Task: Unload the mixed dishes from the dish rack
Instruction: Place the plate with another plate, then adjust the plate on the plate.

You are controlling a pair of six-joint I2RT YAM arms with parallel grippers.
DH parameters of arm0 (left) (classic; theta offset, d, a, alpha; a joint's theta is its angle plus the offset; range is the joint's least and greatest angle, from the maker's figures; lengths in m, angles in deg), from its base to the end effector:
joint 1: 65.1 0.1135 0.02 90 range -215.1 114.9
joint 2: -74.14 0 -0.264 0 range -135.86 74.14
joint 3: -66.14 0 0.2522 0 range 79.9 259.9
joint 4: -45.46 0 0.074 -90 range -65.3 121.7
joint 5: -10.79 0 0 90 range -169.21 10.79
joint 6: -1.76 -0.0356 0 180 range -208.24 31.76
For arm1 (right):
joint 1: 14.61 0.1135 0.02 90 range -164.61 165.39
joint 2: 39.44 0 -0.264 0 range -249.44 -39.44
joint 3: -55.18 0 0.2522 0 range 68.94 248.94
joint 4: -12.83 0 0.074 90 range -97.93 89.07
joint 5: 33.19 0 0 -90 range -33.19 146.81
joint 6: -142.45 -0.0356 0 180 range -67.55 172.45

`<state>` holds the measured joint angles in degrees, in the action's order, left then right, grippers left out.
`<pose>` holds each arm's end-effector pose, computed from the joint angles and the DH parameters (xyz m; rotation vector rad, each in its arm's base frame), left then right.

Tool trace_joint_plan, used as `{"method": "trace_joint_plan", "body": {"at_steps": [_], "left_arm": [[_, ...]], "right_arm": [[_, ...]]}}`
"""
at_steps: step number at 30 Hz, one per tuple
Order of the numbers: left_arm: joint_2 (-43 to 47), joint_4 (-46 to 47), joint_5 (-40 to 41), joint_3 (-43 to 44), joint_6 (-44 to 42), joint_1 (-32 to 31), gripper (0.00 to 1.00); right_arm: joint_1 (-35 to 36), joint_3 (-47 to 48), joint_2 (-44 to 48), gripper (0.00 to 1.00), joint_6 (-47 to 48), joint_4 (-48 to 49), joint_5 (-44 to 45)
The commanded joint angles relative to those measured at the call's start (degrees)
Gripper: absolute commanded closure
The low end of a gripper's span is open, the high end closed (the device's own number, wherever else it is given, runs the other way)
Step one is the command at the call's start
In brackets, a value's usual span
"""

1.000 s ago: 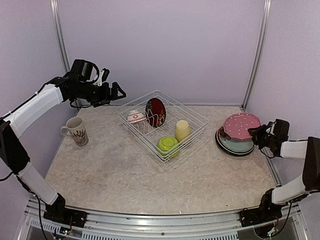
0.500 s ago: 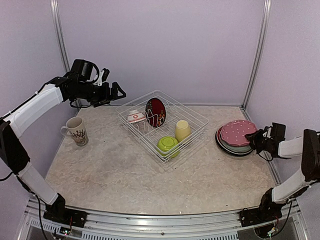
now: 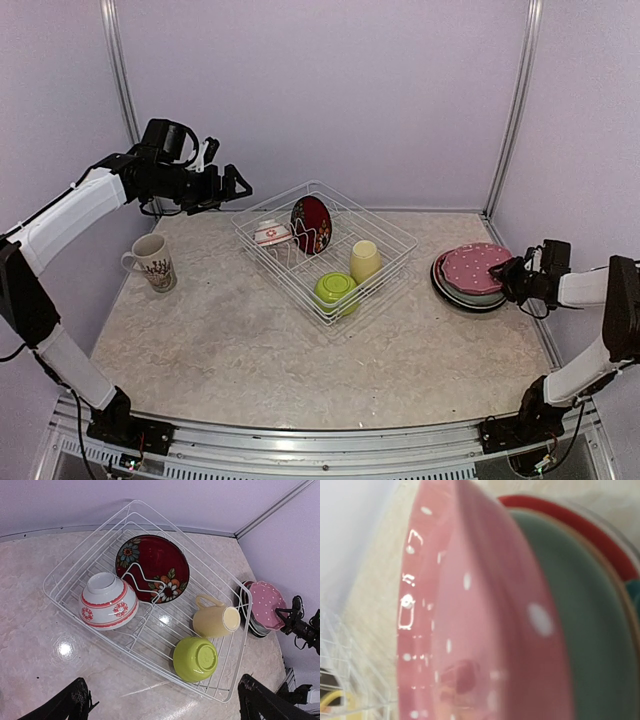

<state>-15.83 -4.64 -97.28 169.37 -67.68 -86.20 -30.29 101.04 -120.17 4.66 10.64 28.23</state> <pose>0.3241 -0.1369 0.3707 0.1916 2.2726 -0.7424 0.2630 -0.0561 0.1664 0.9377 2.0570 0.8578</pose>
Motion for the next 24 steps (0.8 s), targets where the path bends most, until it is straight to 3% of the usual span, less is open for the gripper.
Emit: {"method": "trace_joint_plan", "body": {"at_steps": [1, 8, 14, 24], "left_arm": [[-0.93, -1.37, -0.98, 1.84, 0.23, -0.32, 0.01], [-1.16, -1.36, -1.22, 1.82, 0.45, -0.42, 0.01], [-1.17, -1.49, -0.89, 1.82, 0.28, -0.89, 0.01], [-0.93, -1.77, -0.01, 1.93, -0.07, -1.48, 0.01]], "right_arm": [[-0.34, 4.20, 3.42, 0.54, 10.97, -9.88, 5.14], [0.10, 7.49, 6.00, 0.38, 19.08, -20.92, 13.33], [0.84, 9.17, 6.34, 0.24, 22.91, -24.38, 16.47], [1.88, 10.93, -0.63, 0.19, 26.62, -21.06, 15.92]]}}
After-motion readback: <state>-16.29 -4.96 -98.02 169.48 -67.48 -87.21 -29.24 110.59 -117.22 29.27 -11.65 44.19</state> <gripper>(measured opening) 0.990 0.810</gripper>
